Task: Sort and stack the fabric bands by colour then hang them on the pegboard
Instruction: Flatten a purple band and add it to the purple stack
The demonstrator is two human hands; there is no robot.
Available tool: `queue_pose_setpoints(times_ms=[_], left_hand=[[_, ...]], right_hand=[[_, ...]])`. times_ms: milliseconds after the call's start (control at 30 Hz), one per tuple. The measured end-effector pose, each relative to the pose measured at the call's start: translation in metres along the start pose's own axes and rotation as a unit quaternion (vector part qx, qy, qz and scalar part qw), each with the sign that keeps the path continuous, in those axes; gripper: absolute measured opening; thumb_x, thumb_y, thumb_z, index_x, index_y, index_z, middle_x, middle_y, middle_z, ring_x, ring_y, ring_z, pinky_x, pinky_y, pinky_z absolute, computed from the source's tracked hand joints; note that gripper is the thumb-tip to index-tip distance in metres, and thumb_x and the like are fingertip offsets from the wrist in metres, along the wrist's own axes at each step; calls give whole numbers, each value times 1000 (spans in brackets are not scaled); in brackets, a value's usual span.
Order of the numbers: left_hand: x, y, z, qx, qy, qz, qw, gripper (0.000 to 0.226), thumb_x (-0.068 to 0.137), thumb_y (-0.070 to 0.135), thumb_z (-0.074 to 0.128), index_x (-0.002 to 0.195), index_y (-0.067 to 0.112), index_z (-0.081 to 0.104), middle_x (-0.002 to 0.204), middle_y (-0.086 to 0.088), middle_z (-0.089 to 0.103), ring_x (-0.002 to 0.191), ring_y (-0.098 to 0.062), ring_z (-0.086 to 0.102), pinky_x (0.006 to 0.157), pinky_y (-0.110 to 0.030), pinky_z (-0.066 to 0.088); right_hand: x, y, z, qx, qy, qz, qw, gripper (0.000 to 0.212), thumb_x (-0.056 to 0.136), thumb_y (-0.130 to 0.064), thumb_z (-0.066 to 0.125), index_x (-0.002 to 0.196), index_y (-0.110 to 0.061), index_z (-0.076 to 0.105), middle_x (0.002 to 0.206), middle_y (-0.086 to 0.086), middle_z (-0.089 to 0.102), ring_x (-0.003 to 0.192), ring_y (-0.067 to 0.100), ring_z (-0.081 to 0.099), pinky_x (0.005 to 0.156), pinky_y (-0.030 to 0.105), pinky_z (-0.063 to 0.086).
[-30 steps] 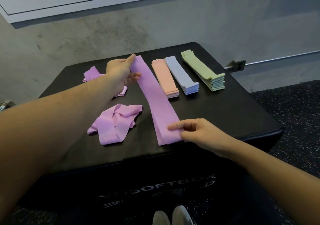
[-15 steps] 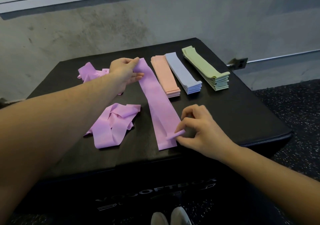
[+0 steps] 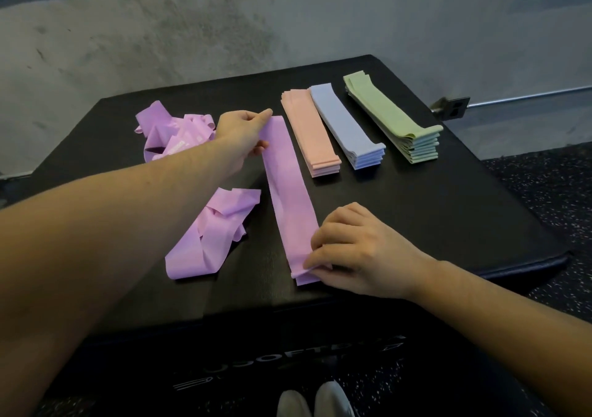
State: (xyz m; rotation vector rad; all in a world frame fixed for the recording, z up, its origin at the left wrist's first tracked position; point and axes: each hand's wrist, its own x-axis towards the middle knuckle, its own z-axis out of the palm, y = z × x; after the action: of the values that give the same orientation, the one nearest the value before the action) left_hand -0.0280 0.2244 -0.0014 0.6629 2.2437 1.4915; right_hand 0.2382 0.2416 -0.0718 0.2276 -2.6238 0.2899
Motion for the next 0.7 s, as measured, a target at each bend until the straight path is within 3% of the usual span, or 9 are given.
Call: queue_pose_setpoints(times_ms=[100, 267, 500, 700], left_hand=[[4, -4, 7, 13, -8, 0, 1000, 21, 97, 42, 65, 98, 21, 67, 84, -2, 64, 60, -10, 59, 61, -22, 55], [13, -10, 18, 43, -6, -13, 999, 23, 97, 43, 64, 98, 21, 68, 85, -3, 64, 62, -11, 58, 64, -23, 55], [21, -23, 34, 89, -15, -32, 995, 25, 97, 40, 65, 107, 18, 71, 83, -5, 65, 62, -11, 54, 60, -22, 46], [26, -30, 37, 131, -20, -9, 991, 24, 100, 28, 65, 119, 15, 71, 84, -3, 65, 66, -11, 58, 61, -21, 47]], right_hand=[[-3, 1, 3, 19, 0, 9, 1000, 10, 92, -34, 73, 98, -27, 76, 112, -6, 66, 112, 12, 54, 100, 24, 35], [-2, 2, 3, 63, -55, 19, 996, 14, 94, -35, 72, 101, -24, 77, 100, -9, 71, 98, 5, 60, 84, 22, 45], [-1, 4, 5, 66, -89, 34, 993, 17, 94, -40, 68, 102, -27, 76, 104, -9, 67, 100, 5, 57, 81, 30, 46], [1, 5, 3, 73, -94, 38, 992, 23, 93, -48, 67, 103, -29, 75, 104, -11, 65, 99, 4, 54, 82, 28, 45]])
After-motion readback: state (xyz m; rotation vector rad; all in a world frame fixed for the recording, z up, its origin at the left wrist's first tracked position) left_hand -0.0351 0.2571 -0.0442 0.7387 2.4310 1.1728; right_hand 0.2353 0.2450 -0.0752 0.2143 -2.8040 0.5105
